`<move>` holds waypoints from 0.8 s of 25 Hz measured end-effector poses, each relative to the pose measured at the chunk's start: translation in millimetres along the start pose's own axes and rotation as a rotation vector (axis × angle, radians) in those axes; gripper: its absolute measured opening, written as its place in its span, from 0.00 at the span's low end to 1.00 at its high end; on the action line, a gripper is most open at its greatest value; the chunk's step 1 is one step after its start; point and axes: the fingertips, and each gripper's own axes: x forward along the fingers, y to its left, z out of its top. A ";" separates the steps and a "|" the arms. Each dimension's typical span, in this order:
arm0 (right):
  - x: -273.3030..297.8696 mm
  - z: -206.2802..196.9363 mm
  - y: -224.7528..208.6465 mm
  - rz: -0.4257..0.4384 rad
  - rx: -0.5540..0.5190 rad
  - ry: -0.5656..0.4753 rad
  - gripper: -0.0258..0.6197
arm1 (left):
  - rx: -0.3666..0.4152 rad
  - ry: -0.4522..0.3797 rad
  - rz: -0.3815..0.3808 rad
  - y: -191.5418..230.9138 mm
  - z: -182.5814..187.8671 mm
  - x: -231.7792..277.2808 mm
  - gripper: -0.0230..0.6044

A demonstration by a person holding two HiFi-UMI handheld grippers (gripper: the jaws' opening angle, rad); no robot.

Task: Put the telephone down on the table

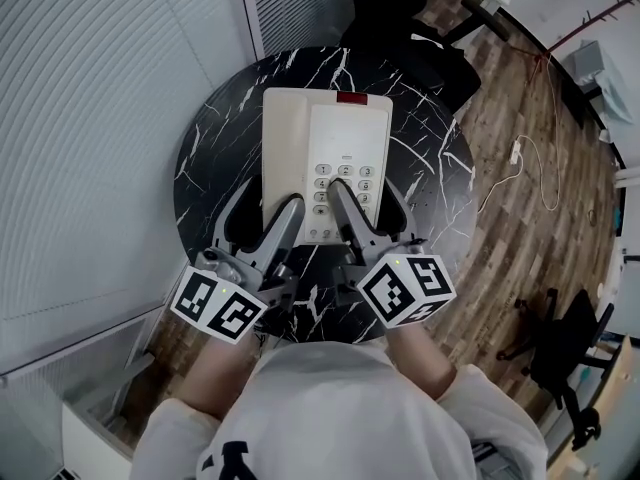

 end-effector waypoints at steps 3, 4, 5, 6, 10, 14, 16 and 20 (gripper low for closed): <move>1.9 -5.0 -5.6 -0.009 0.010 0.011 0.55 | -0.006 0.013 0.006 3.7 -6.2 2.4 0.52; 2.5 -6.9 -7.5 -0.012 0.014 0.015 0.55 | -0.008 0.018 0.008 5.1 -8.3 3.1 0.52; 3.1 -9.1 -9.3 -0.015 0.018 0.020 0.55 | -0.011 0.023 0.011 6.5 -10.3 3.4 0.52; 3.7 -11.4 -10.7 -0.018 0.022 0.026 0.55 | -0.014 0.027 0.014 8.1 -12.3 3.5 0.52; 5.6 -21.2 -16.7 -0.030 0.033 0.046 0.55 | -0.027 0.045 0.027 14.7 -21.4 3.5 0.52; 7.5 -31.0 -25.1 -0.047 0.049 0.068 0.55 | -0.037 0.066 0.038 21.0 -31.6 5.2 0.52; 8.1 -35.5 -29.2 -0.054 0.052 0.079 0.55 | -0.045 0.074 0.044 23.7 -37.0 5.9 0.52; 9.9 -45.8 -36.3 -0.069 0.066 0.098 0.55 | -0.051 0.093 0.056 30.2 -46.5 6.6 0.52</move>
